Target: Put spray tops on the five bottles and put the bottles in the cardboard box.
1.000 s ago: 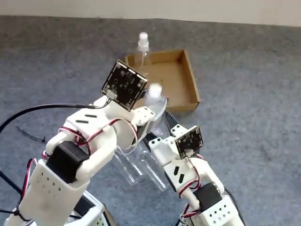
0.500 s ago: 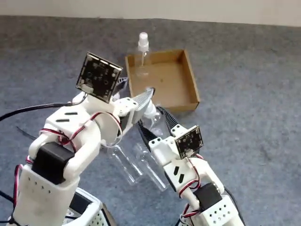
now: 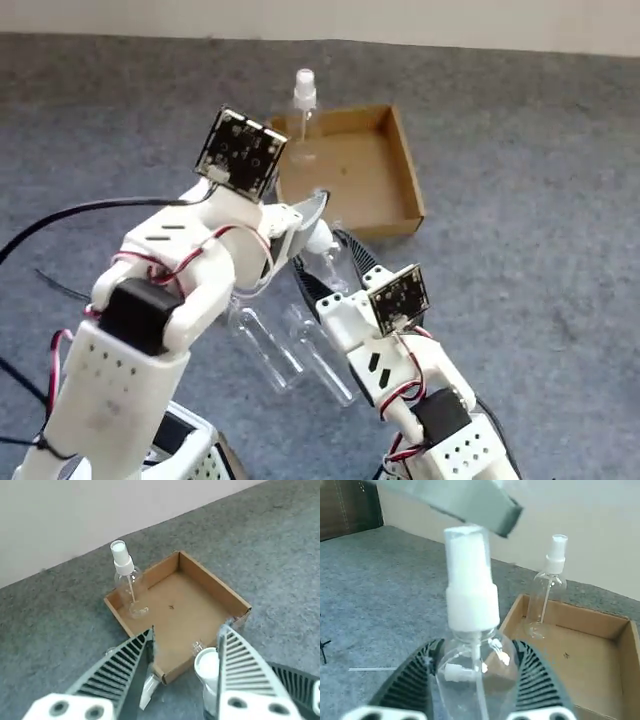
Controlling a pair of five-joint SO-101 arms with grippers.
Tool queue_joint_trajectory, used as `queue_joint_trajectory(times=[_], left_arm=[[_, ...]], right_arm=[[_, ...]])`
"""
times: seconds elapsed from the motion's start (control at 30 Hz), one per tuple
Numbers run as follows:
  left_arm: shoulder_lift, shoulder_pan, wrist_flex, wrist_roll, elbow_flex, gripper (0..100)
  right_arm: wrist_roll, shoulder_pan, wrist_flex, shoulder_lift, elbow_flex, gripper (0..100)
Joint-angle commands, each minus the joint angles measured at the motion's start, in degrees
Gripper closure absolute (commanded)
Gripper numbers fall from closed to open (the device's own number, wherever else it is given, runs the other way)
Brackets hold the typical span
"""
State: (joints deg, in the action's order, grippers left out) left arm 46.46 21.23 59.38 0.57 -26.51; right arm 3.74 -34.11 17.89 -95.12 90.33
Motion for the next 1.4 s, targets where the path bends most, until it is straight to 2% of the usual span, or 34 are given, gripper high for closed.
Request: queue_joint_trajectory(times=[0.0, 0.17, 0.43, 0.6, 0.77, 0.87, 0.97, 1.1, 1.17, 1.27, 1.37], left_arm=[[-4.35, -0.13, -3.52, -0.53, 1.27, 80], [-5.67, -0.13, -3.16, -0.53, 5.85, 80], [-5.49, -0.48, 6.24, -0.62, 15.60, 80], [-5.49, -4.88, 14.15, -0.62, 24.48, 80], [-5.49, -12.44, 19.16, -0.62, 25.27, 80], [-4.26, -16.57, 19.08, -0.53, 21.05, 80], [0.66, -17.89, 17.14, -0.62, 10.51, 80], [12.35, -17.71, 5.80, -0.53, -9.10, 80], [18.86, -17.36, -1.14, -0.26, -19.74, 80], [27.47, -15.16, -8.97, -0.18, -32.92, 80], [34.33, -11.56, -11.08, -0.18, -39.60, 77]], right_arm=[[-0.62, -0.04, -0.48, -1.01, -0.92, 99.5], [-0.62, -0.04, -0.48, -1.01, -0.75, 99.5], [-0.53, 0.22, -0.48, -1.01, -1.10, 99.5], [-0.53, 6.11, -0.75, -1.01, -2.59, 99.5], [-0.18, 9.01, -0.57, -0.40, -9.80, 99.5], [-0.09, 10.07, -0.57, 4.18, -15.69, 99.5], [-0.53, 10.86, -0.75, 16.13, -23.43, 99.5], [-1.05, 10.68, -0.48, 35.12, -36.97, 99.5], [-4.75, 10.15, 0.13, 43.56, -44.00, 99.5], [-9.67, 8.13, 6.81, 55.78, -56.57, 99.5], [-12.75, 4.26, 15.08, 66.24, -67.91, 99.5]])
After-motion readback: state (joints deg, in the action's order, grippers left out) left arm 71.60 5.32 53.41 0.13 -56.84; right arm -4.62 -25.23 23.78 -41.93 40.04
